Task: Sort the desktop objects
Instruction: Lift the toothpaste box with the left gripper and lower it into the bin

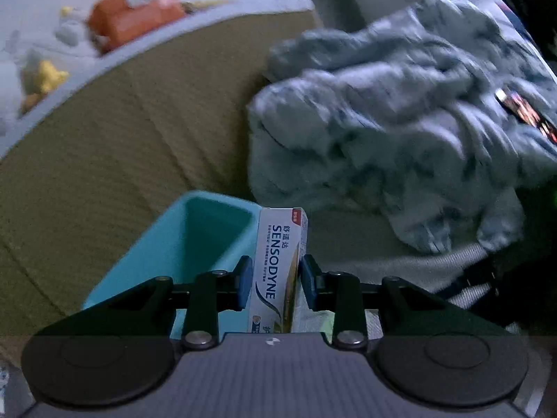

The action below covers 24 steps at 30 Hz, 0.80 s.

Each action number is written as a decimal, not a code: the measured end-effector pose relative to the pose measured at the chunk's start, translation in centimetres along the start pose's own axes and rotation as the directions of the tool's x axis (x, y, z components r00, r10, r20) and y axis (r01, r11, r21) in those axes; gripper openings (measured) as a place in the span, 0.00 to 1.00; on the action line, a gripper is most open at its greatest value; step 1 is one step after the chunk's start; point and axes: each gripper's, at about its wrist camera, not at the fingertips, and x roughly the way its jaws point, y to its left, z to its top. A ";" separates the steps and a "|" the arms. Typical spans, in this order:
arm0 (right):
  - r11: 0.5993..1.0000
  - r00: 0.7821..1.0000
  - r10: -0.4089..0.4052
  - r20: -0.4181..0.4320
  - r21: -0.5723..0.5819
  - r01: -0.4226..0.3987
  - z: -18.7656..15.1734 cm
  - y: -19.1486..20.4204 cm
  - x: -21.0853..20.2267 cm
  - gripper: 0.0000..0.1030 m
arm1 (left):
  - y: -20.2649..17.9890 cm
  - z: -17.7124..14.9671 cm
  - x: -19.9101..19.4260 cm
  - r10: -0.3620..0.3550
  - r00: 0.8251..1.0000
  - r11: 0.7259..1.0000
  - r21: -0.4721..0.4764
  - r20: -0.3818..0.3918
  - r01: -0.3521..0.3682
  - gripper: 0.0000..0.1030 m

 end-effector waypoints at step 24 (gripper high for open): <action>1.000 1.000 0.001 -0.023 0.006 -0.001 -0.2 -0.1 0.1 0.76 | 5.6 0.5 1.6 0.156 0.987 0.920 -0.371 0.045 -0.128 0.32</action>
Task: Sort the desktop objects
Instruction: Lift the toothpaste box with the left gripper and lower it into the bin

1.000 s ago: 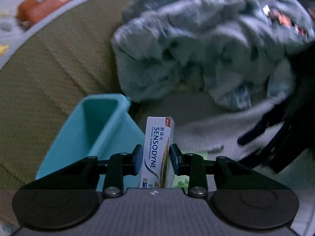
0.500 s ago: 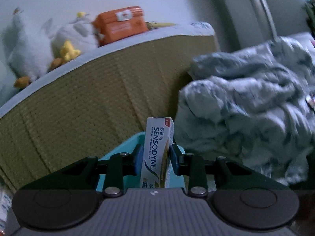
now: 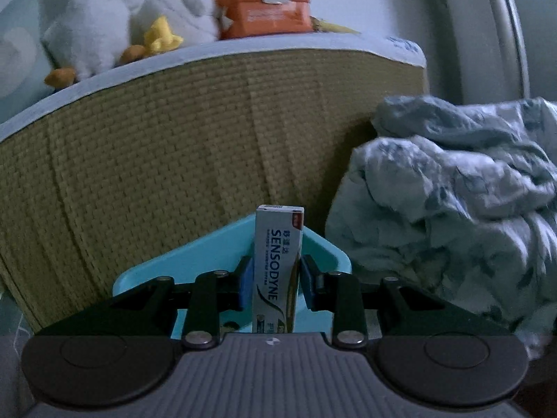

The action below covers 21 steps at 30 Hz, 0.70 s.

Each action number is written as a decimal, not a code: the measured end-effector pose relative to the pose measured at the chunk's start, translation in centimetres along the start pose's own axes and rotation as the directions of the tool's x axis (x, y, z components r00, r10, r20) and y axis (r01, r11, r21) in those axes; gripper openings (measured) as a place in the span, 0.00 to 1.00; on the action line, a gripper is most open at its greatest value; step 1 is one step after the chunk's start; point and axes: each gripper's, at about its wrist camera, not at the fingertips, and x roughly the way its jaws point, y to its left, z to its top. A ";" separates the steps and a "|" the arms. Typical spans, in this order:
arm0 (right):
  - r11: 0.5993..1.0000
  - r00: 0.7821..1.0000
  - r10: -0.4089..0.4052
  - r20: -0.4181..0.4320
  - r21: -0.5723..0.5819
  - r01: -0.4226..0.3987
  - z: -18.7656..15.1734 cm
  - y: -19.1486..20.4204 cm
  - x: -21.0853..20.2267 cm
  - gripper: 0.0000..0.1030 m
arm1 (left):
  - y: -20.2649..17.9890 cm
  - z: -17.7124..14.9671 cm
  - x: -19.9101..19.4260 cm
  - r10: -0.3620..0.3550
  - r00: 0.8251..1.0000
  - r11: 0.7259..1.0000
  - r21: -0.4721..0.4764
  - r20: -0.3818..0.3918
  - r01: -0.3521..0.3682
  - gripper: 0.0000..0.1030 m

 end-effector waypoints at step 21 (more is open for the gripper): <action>1.000 1.000 0.022 0.001 0.011 -0.022 0.1 0.0 0.1 0.76 | 6.1 1.1 6.9 0.120 0.992 0.931 -0.342 -0.037 -0.126 0.32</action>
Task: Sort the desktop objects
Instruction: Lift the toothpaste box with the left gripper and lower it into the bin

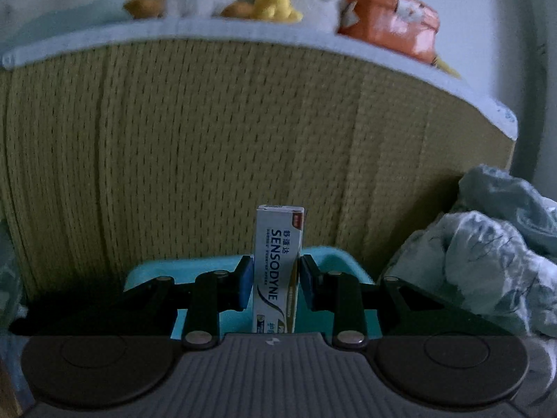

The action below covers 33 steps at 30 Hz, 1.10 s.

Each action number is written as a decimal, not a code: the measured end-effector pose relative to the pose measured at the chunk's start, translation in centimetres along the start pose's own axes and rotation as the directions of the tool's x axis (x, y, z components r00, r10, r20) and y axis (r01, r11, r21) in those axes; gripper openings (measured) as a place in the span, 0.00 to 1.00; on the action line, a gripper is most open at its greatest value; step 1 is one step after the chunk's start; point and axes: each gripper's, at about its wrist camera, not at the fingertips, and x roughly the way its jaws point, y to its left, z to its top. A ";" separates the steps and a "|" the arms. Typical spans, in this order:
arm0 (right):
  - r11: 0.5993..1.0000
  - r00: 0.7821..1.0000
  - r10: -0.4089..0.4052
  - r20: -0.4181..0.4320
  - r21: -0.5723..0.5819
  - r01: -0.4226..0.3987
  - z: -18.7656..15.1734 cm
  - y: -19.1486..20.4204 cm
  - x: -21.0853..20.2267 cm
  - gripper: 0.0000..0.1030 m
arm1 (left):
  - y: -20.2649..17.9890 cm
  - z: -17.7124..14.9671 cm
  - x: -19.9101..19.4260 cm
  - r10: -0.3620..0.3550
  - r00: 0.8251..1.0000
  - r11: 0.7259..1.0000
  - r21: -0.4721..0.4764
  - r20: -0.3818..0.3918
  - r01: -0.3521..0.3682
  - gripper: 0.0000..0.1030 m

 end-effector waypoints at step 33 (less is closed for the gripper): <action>1.000 1.000 0.023 -0.004 0.012 -0.023 -0.1 0.0 0.3 0.76 | 0.7 -4.1 6.0 0.050 0.978 0.997 -0.055 -0.204 -0.062 0.32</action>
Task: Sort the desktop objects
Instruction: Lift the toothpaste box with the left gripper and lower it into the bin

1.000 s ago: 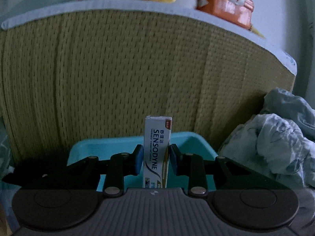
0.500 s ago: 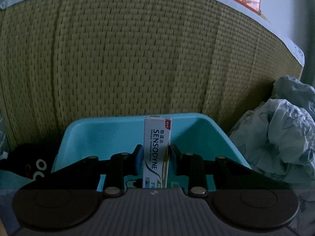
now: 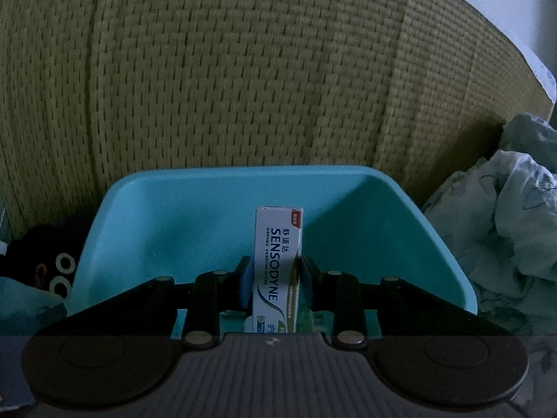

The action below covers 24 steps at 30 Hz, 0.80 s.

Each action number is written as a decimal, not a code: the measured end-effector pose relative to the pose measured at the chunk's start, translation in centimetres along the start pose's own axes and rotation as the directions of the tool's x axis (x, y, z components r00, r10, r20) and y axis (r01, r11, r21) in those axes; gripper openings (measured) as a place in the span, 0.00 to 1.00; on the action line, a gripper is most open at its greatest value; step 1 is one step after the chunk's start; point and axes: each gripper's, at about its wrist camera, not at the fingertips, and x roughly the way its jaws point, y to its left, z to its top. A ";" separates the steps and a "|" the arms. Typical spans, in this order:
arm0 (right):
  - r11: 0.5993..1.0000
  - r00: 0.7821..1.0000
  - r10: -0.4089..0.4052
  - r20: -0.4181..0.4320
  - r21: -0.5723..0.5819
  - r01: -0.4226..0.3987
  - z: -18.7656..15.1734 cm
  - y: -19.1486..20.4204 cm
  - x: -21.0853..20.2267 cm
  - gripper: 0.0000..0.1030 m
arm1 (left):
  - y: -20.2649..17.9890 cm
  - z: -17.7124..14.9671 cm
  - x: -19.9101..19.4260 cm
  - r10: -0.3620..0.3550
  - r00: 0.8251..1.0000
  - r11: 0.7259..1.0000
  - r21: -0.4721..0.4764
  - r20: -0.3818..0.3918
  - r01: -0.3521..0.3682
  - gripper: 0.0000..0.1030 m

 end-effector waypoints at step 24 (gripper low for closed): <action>1.000 1.000 0.024 -0.007 0.006 -0.024 -0.2 0.1 0.0 0.77 | 0.6 -0.3 2.1 0.024 0.998 1.000 -0.014 -0.051 -0.025 0.32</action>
